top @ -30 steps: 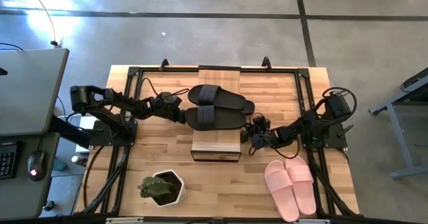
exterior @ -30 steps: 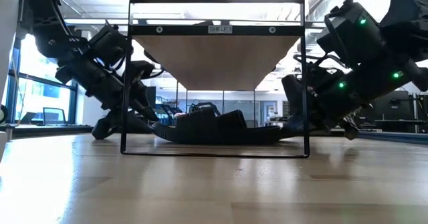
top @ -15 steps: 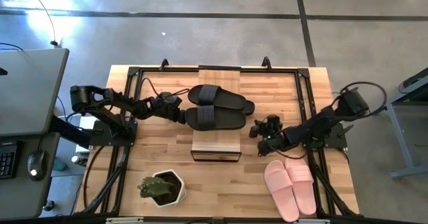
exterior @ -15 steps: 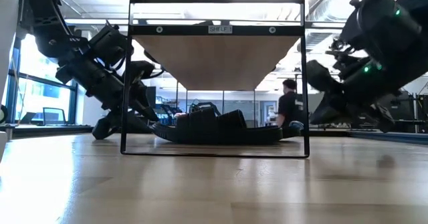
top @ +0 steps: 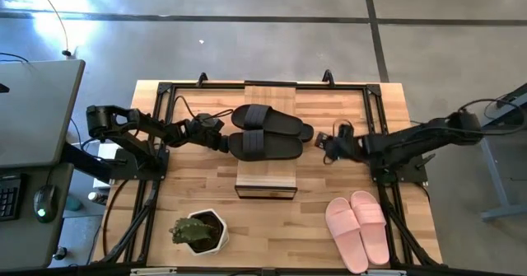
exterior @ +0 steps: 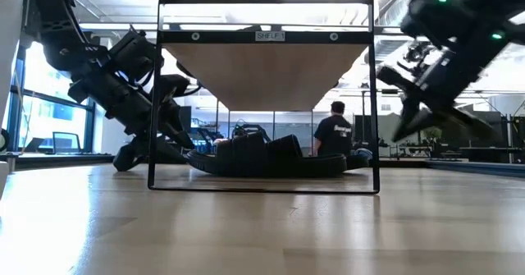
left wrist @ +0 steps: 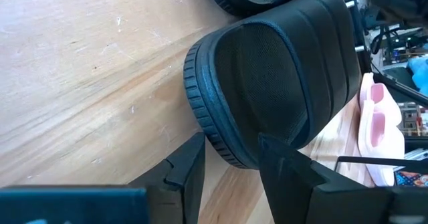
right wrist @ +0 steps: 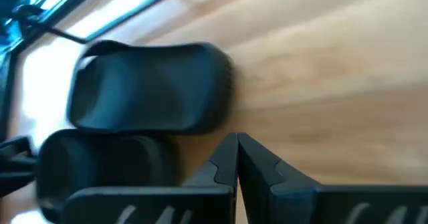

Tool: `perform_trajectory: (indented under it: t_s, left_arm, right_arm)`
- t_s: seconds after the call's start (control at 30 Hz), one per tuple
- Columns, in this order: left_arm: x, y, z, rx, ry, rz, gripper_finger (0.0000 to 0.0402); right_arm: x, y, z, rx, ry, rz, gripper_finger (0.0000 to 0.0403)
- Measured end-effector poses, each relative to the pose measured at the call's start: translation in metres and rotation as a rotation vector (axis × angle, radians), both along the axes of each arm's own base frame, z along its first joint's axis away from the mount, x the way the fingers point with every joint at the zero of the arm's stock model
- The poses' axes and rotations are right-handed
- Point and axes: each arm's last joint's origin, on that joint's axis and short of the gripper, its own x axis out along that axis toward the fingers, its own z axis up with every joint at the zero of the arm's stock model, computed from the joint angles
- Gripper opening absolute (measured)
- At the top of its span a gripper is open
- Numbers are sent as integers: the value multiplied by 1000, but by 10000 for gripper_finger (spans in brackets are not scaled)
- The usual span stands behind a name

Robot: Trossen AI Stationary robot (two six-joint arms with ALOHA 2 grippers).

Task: Pick and place slides into the shelf
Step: Adjust the black slippers under the shelf

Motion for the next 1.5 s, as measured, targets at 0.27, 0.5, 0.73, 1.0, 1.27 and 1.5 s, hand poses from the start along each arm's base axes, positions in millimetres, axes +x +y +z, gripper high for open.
perform_trajectory:
  t_s: [0.27, 0.5, 0.73, 1.0, 1.27, 1.5]
  left_arm:
    - [0, 0, 1, -10, -11, 3, 122]
    - [1, 0, 1, -14, -16, 0, 122]
    - [1, 0, 1, -26, -21, -2, 122]
    - [1, 0, 1, -31, -24, 2, 122]
    - [1, 0, 1, -42, -28, 11, 122]
    - [1, 0, 2, -44, -30, 13, 122]
  right_arm:
    - [-10, -44, 12, 30, 45, 69, 0]
    - [-17, -85, 28, 18, -110, 170, 0]
    - [-26, -89, 23, 146, -106, 236, 0]
    - [-15, -85, 4, 232, -29, 223, 0]
    - [5, -87, -11, 256, -81, 199, 0]
    - [12, -92, -24, 241, -58, 122, 0]
